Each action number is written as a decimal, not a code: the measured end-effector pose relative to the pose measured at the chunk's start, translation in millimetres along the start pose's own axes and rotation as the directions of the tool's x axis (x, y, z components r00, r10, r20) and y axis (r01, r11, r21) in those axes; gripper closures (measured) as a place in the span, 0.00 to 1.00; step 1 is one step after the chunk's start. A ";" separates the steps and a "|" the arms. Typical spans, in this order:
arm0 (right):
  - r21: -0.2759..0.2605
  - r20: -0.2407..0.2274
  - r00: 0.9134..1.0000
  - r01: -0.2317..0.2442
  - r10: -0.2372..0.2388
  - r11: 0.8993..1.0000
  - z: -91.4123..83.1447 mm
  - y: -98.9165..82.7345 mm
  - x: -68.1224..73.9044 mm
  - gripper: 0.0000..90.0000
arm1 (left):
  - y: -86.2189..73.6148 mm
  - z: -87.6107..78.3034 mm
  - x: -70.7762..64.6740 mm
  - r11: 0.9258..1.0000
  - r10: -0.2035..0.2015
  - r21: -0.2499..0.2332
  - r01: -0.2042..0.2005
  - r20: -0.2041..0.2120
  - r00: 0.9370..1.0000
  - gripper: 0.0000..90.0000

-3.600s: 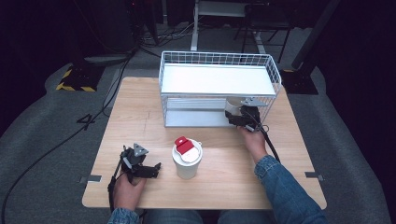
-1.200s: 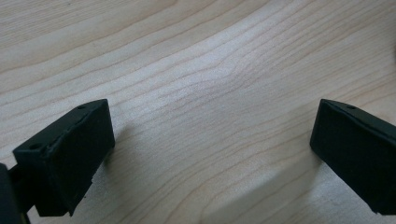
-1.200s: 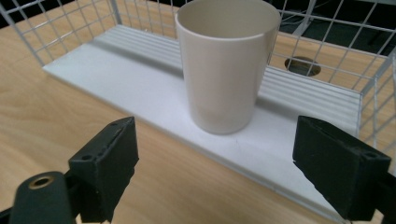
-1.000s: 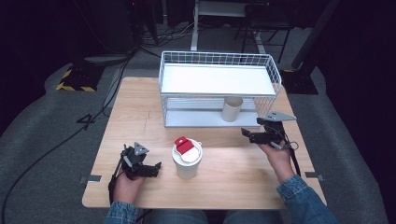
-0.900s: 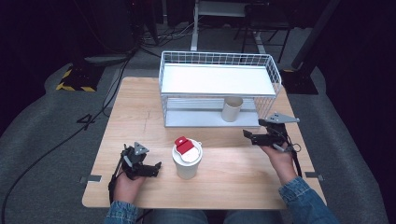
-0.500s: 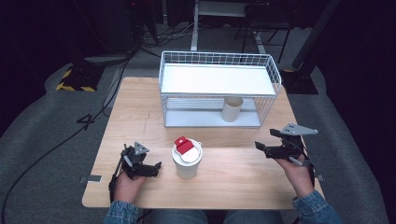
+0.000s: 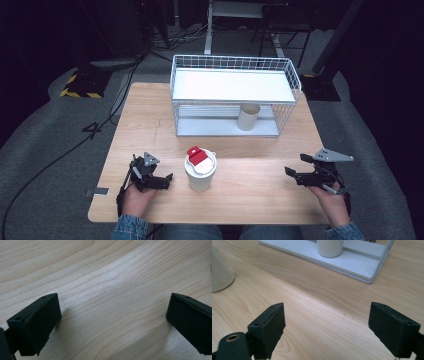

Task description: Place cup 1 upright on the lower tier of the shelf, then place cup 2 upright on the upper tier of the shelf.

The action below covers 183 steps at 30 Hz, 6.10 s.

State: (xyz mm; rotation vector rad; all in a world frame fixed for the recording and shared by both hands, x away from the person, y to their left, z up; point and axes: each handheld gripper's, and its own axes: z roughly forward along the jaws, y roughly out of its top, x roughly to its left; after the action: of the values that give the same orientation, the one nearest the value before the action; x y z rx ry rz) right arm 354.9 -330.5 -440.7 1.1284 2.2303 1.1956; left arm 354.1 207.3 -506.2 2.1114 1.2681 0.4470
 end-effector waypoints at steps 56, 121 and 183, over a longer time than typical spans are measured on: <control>0.134 0.100 0.995 -0.018 0.005 0.991 23.0 -60.8 -19.5 0.16 | -1.7 -1.5 -5.1 1.000 -0.007 -0.002 0.007 -0.009 1.000 0.00; 0.134 0.110 0.994 -0.023 0.008 0.991 23.9 -60.3 -18.9 0.16 | 9.7 -36.4 -89.4 0.891 0.198 -0.449 -0.066 0.255 0.946 0.00; 0.132 0.119 0.993 -0.030 0.014 0.991 24.4 -60.1 -18.1 0.16 | 29.3 -15.2 -92.3 0.877 0.193 -0.481 -0.011 0.331 0.924 0.10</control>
State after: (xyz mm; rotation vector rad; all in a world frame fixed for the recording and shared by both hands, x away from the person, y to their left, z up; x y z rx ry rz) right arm 352.7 -351.3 -504.7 1.2443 2.2407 0.9732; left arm 320.5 121.6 -472.5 1.7409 0.7365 0.3382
